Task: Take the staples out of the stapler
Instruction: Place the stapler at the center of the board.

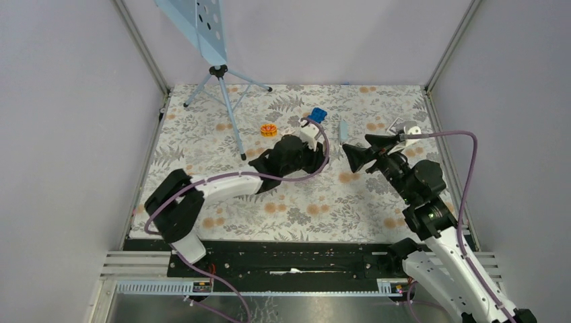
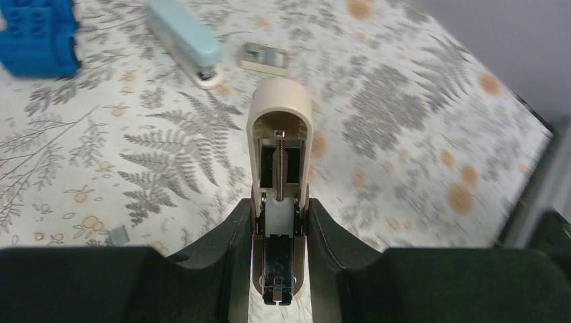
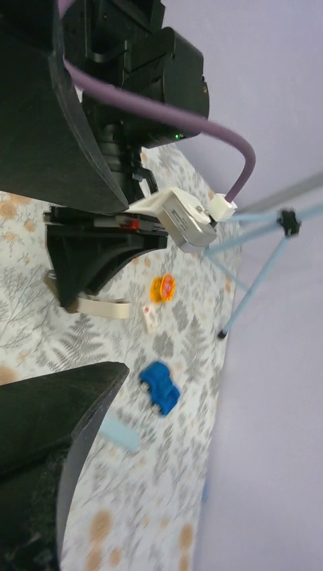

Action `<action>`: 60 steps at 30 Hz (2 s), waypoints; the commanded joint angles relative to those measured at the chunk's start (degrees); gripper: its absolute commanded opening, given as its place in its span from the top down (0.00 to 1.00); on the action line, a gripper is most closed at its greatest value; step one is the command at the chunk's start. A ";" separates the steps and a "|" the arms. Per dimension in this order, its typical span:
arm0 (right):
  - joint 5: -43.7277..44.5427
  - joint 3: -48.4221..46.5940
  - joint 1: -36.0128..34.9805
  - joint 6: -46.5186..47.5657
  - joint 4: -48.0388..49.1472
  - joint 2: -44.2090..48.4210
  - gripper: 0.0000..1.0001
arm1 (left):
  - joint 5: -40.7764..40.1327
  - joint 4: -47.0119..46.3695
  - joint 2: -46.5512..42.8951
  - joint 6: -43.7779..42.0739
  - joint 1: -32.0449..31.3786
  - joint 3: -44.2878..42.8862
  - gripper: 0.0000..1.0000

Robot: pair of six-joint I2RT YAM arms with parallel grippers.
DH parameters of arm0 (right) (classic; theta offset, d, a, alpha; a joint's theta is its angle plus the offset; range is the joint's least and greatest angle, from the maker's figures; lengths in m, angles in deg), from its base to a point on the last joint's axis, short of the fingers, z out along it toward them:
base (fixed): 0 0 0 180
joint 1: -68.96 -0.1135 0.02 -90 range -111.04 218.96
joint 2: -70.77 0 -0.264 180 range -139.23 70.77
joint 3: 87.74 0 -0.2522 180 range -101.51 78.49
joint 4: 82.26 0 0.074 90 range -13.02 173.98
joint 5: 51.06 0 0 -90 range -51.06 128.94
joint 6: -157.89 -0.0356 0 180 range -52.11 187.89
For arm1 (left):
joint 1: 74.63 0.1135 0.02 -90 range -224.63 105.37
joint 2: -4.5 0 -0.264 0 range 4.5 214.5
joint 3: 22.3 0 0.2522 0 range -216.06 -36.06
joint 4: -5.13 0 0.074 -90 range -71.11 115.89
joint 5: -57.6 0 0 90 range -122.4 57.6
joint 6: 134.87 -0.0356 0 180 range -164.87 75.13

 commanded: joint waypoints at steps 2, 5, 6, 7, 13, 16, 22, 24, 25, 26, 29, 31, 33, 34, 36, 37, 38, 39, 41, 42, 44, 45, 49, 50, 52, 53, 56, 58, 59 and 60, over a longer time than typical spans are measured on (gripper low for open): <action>17.02 -2.60 -0.01 -1.67 -11.72 4.40 0.13 | -16.89 2.82 10.97 8.77 -0.15 -13.17 1.00; 21.93 -3.62 0.04 -3.61 -16.70 5.27 0.14 | -21.69 8.39 19.34 12.25 -0.13 -23.82 1.00; 23.11 -3.92 0.01 -4.56 -18.00 5.42 0.14 | -23.25 10.36 22.06 13.21 -0.11 -26.97 1.00; 24.22 -4.26 0.02 -5.49 -19.12 5.47 0.14 | -25.01 11.93 24.80 14.17 -0.11 -29.63 1.00; 25.20 -5.67 -0.01 -9.51 -23.43 5.72 0.15 | -30.79 19.09 38.57 15.66 0.31 -44.53 1.00; 25.54 -6.05 0.04 -9.86 -25.39 5.64 0.15 | -32.91 22.62 43.24 16.14 0.75 -50.04 1.00; 26.36 -6.18 -0.01 -9.33 -28.60 5.84 0.15 | -36.67 28.02 49.72 16.03 0.90 -59.34 1.00; 26.47 -6.05 -0.01 -9.11 -29.00 6.04 0.15 | -37.79 28.02 50.32 16.46 1.00 -59.43 1.00; 26.48 -5.97 -0.01 -9.13 -29.10 6.13 0.15 | -38.19 28.04 50.59 16.63 1.00 -59.38 1.00; 26.41 -5.95 0.04 -8.99 -29.19 6.21 0.15 | -38.57 28.01 50.87 16.69 1.10 -59.50 1.00; 26.24 -5.97 -0.01 -8.88 -29.38 6.07 0.14 | -38.16 28.02 52.20 17.27 1.40 -60.32 1.00; 26.06 -6.03 0.00 -8.72 -29.63 5.81 0.14 | -37.30 28.19 53.32 17.56 1.71 -61.55 1.00; 26.08 -6.12 0.04 -8.64 -29.96 5.72 0.14 | -36.35 28.54 54.62 17.74 1.87 -63.09 1.00; 25.99 -6.13 0.00 -8.48 -30.07 5.64 0.14 | -35.79 28.57 55.04 17.75 1.93 -63.78 1.00; 25.97 -6.13 -0.01 -8.25 -30.33 5.61 0.14 | -34.93 28.60 55.91 17.51 2.03 -65.10 0.92; 25.94 -6.13 0.00 -8.21 -30.40 5.58 0.14 | -34.70 28.58 56.07 17.50 2.11 -65.26 0.86; 25.87 -6.14 -0.01 -8.15 -30.49 5.55 0.14 | -34.59 28.63 56.23 17.49 2.14 -65.44 0.82; 25.72 -6.13 0.01 -8.17 -30.53 5.47 0.14 | -34.56 28.58 56.27 17.49 2.18 -65.49 0.79; 25.57 -6.13 0.04 -8.11 -30.54 5.38 0.13 | -34.31 28.57 56.35 17.49 2.28 -65.50 0.72; 25.53 -6.13 0.00 -8.21 -30.61 5.28 0.13 | -34.24 28.62 56.35 17.45 2.29 -65.42 0.68; 25.44 -6.19 -0.01 -8.32 -30.70 5.03 0.13 | -34.03 28.57 56.43 17.42 2.41 -65.35 0.65; 25.46 -6.21 -0.01 -8.43 -30.78 5.00 0.13 | -34.03 28.57 56.47 17.33 2.43 -65.28 0.64; 25.48 -6.21 0.04 -8.70 -30.97 5.04 0.13 | -33.90 28.75 56.58 17.15 2.52 -65.12 0.59; 25.49 -6.21 0.00 -8.79 -31.05 5.01 0.13 | -33.82 28.77 56.53 17.08 2.52 -65.03 0.58; 25.46 -6.33 0.04 -8.84 -31.20 5.12 0.13 | -33.63 28.83 56.33 17.13 2.47 -64.82 0.57; 25.45 -6.45 -0.01 -8.94 -31.24 5.15 0.13 | -33.51 28.76 56.07 17.14 2.51 -64.64 0.56; 25.46 -6.79 -0.01 -9.15 -31.32 5.10 0.13 | -33.28 28.79 54.68 17.39 2.51 -63.70 0.53; 25.45 -7.12 -0.01 -9.32 -31.41 4.92 0.13 | -32.92 28.66 53.13 17.49 2.47 -63.12 0.51; 25.50 -7.30 0.00 -9.38 -31.42 4.82 0.13 | -32.75 28.62 52.63 17.49 2.51 -62.79 0.49; 25.57 -7.50 -0.01 -9.40 -31.46 4.75 0.13 | -32.64 28.58 51.43 17.49 2.48 -62.51 0.49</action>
